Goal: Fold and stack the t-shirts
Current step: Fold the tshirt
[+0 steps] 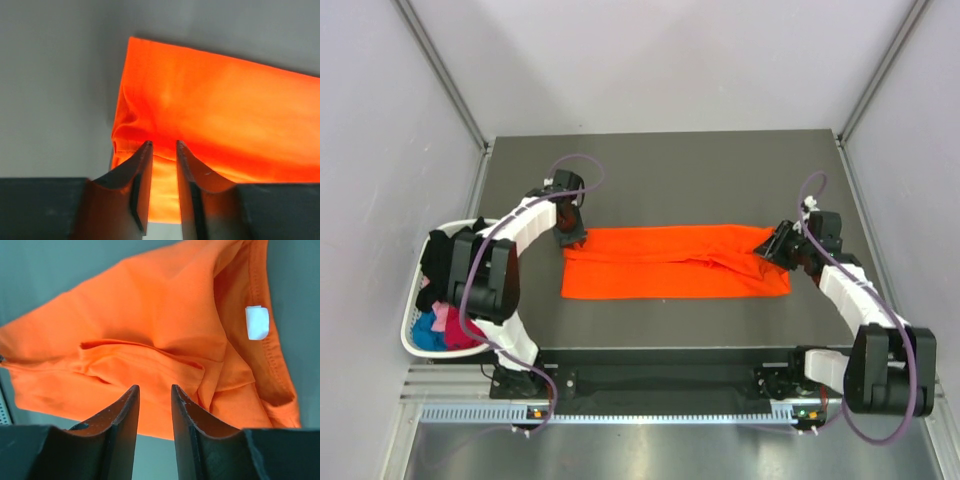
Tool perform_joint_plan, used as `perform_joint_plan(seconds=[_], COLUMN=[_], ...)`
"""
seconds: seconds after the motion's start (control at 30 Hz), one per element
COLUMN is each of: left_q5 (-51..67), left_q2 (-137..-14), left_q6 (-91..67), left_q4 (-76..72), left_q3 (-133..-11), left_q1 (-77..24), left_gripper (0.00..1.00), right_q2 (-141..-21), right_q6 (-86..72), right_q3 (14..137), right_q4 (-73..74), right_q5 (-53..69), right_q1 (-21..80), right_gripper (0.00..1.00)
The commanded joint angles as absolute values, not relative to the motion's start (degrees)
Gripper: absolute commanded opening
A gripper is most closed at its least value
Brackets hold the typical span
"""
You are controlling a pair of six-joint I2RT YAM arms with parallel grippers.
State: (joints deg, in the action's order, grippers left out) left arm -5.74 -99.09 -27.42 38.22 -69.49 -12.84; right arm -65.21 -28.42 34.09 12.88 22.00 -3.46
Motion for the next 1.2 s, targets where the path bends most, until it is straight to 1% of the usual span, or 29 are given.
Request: perform_joint_plan(seconds=[0.0,0.1,0.23,0.37,0.43,0.57,0.77,1.0,1.07,1.13,1.17], left_q5=[-8.3,-10.5,-10.6,-11.6,-11.8,-8.2,-6.0,-2.3,-2.0,-1.4,-1.3], left_q2=[-102.3,-102.8,-101.3,-104.1,-105.2,-107.0,-109.8,-111.4,-111.6,-111.5,-111.4], left_q6=[-28.7,-28.7,-27.9,-26.2,-25.8,-24.1,-22.2,-20.9,-20.7,-20.5,-20.4], left_q4=[39.6,41.7,42.5,44.4,45.1,43.8,43.2,40.9,40.8,40.3,40.3], left_q3=[-69.9,-71.7,-75.5,-79.5,-81.2,-82.2,-83.8,-82.4,-82.6,-82.7,-82.8], left_q1=[-12.7,-12.7,-12.5,-11.6,-10.6,-8.9,-7.9,-6.3,-6.3,-6.3,-6.3], left_gripper=[0.28,0.26,0.33,0.37,0.38,0.37,0.32,0.33,0.31,0.27,0.19], right_q2=[-71.1,-73.6,-76.4,-78.4,-79.9,-82.3,-86.4,-88.4,-88.9,-89.1,-89.1], right_q6=[-27.2,-26.4,-24.7,-22.8,-21.5,-20.1,-18.7,-17.3,-16.8,-16.4,-16.4], right_q3=[38.1,39.9,44.3,47.0,48.8,51.4,54.6,54.2,54.1,53.7,53.6], right_q4=[12.9,14.3,16.3,16.6,17.0,17.6,18.6,17.1,16.0,14.5,14.2], right_q5=[19.7,16.8,12.0,10.5,10.2,10.4,13.2,16.9,18.7,19.8,20.4], right_q1=[-1.6,-1.6,-1.6,-1.7,-1.8,-2.5,-4.4,-6.0,-6.3,-6.5,-6.5], right_gripper=[0.32,0.31,0.32,0.35,0.37,0.39,0.38,0.39,0.39,0.37,0.36])
